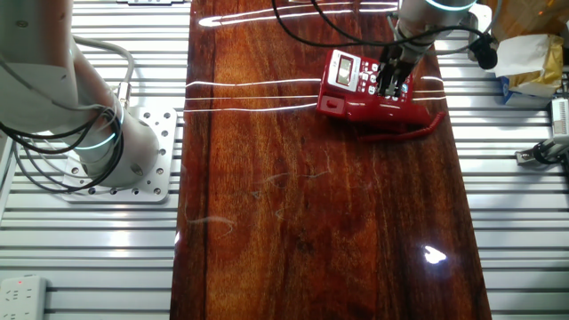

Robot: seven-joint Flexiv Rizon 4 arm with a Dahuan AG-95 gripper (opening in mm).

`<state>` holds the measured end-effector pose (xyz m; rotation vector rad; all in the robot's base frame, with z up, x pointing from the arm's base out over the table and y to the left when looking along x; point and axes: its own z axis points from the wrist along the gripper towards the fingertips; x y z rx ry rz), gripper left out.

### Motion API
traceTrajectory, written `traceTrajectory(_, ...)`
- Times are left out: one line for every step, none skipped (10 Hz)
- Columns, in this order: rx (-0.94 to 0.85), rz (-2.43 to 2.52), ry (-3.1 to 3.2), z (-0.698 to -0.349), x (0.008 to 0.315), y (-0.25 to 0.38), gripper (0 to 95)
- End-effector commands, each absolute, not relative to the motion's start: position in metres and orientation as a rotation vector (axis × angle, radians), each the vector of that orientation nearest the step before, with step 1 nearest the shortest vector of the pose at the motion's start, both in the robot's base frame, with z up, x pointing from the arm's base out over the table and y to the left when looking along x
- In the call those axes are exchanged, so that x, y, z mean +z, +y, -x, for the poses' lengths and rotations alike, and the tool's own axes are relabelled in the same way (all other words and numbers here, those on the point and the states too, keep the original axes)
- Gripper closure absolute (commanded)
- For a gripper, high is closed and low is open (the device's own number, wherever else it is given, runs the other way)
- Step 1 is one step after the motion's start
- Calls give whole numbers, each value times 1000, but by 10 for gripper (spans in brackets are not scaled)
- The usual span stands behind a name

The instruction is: Place the handset of the telephone on the corresponding phone cradle

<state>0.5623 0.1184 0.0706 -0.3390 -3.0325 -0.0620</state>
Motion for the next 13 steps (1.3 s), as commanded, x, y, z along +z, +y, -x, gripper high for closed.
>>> traceTrajectory(-56,325,-3032,-565,75,115,950)
traceTrajectory(-56,322,-3027,-573,81,109,950)
traceTrajectory(-58,289,-3031,-586,89,104,950)
traceTrajectory(-60,243,-3038,-592,94,98,760)
traceTrajectory(-57,170,-3054,-596,97,90,380)
traceTrajectory(-58,132,-3060,-597,98,84,190)
traceTrajectory(-63,123,-3064,-597,99,82,190)
traceTrajectory(-58,102,-3067,-597,96,81,0)
traceTrajectory(-57,98,-3067,-597,94,81,0)
traceTrajectory(-58,88,-3068,-597,91,80,0)
traceTrajectory(-59,75,-3069,-595,88,80,0)
traceTrajectory(-59,64,-3070,-593,82,79,0)
traceTrajectory(-59,61,-3071,-592,77,78,0)
